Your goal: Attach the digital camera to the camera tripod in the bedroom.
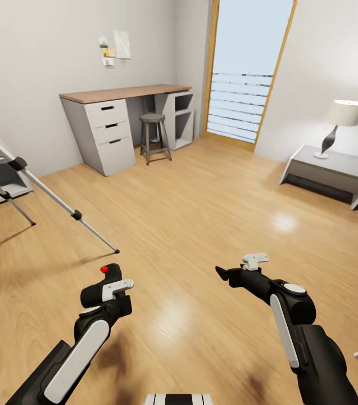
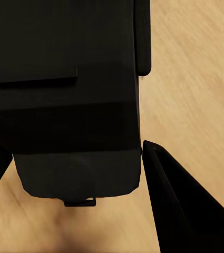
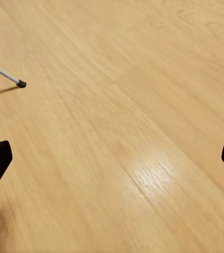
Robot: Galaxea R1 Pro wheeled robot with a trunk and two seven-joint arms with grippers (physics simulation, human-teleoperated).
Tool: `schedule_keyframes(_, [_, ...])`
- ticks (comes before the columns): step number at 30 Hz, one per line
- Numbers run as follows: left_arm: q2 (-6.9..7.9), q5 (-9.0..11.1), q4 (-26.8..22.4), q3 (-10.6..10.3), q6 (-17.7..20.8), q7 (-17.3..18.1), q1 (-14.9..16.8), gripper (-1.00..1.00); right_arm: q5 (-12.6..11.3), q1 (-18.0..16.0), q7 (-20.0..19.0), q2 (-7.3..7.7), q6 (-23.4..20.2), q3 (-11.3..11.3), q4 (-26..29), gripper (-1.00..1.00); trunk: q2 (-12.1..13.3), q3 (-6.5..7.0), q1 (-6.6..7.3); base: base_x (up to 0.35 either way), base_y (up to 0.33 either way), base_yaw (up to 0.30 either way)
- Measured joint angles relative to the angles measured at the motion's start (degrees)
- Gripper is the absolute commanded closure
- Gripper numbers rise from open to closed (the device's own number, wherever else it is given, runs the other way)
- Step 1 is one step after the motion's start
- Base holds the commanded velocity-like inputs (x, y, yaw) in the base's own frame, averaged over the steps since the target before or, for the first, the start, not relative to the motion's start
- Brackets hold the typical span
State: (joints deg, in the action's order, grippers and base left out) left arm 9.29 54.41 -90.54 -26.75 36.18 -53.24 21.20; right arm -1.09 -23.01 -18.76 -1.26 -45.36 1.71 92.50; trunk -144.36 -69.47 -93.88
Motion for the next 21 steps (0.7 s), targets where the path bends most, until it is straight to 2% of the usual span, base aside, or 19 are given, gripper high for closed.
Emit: schedule_keyframes(21, [-0.02, 0.0, 0.0, 0.1, -0.1, 0.1, 0.0, 1.0, 0.0, 0.3, -0.1, -0.01, -0.1, 0.0, 0.0, -1.0, 0.3, 4.66, 0.54, 0.0, 0.0, 0.0])
